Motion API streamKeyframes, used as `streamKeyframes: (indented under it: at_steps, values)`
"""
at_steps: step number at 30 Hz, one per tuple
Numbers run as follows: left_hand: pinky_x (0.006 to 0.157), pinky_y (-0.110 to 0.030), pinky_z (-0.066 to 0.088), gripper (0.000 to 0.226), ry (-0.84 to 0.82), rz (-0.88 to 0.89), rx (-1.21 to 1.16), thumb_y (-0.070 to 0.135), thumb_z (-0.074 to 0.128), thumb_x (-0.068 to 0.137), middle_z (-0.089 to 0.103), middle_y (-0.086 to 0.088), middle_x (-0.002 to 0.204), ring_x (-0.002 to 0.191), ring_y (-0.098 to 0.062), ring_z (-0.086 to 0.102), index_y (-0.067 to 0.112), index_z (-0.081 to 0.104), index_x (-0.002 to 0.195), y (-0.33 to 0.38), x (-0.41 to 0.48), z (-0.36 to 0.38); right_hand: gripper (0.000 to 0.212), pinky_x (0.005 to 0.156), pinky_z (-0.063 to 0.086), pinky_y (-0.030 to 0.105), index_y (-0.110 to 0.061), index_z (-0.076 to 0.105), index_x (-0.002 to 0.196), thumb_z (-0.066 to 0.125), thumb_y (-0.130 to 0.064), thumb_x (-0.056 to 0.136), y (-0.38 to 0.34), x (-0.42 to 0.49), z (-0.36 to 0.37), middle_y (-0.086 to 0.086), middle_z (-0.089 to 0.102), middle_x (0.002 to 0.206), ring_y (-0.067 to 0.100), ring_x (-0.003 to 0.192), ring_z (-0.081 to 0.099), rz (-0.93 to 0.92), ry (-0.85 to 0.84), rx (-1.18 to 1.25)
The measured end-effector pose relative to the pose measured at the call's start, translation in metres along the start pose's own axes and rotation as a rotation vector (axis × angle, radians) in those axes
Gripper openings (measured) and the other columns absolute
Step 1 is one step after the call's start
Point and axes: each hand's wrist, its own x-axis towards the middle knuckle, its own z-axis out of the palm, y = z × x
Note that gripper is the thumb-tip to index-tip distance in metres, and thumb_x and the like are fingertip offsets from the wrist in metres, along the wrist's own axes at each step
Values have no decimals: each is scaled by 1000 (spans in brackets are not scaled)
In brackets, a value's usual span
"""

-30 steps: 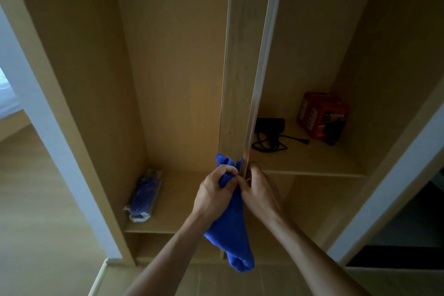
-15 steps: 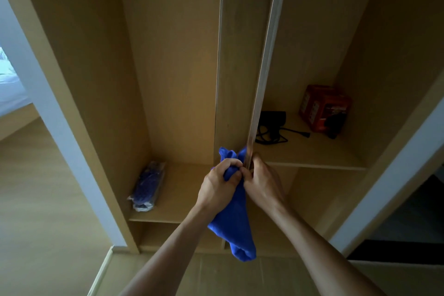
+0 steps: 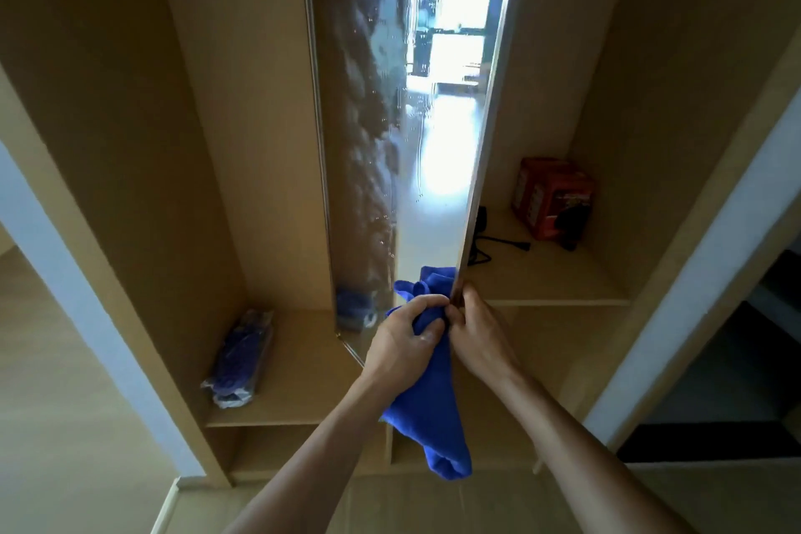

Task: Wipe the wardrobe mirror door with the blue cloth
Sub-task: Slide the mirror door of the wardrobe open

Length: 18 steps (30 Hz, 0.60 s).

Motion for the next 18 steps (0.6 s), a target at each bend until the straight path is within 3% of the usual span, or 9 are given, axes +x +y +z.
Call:
streamKeyframes:
  at_steps: [2,5,7,9,13,18]
  values:
    - [97,-29,52,33,-3,7,15,26,58,101,67,16,116,108,-5,62,44,63,129,2,4,4,5,84,52,41,-26,51,107,47,-26,104,3,3,-2,-3,65,102,19,95,62,29,-2,8]
    - [80,-6,44,35,-16,20,23,22,56,103,63,19,109,97,3,59,41,63,131,5,11,9,7,81,49,37,-28,51,109,46,-26,105,6,9,-7,-4,62,100,17,91,59,56,-4,9]
    - [76,-2,41,36,-22,25,24,19,55,104,60,20,107,94,7,55,37,62,133,7,14,12,11,81,47,36,-26,52,114,45,-26,106,9,12,-9,-5,60,100,15,90,57,69,-1,9]
    - [84,-7,43,37,-25,24,24,18,56,103,61,18,111,100,1,57,36,62,134,6,17,18,13,80,46,34,-26,52,116,45,-28,106,11,15,-10,-6,58,99,13,89,55,88,-6,0]
    - [101,-33,50,38,-22,5,20,21,57,102,67,12,121,112,-10,61,40,62,134,5,27,29,16,91,52,46,-28,50,118,43,-29,104,16,21,-14,2,64,111,22,103,62,138,-16,24]
    - [104,-35,49,40,-18,-9,42,22,57,101,67,8,127,116,-13,60,40,61,136,8,39,38,22,87,50,40,-21,52,122,45,-21,101,15,32,-21,8,64,116,29,107,62,184,-20,16]
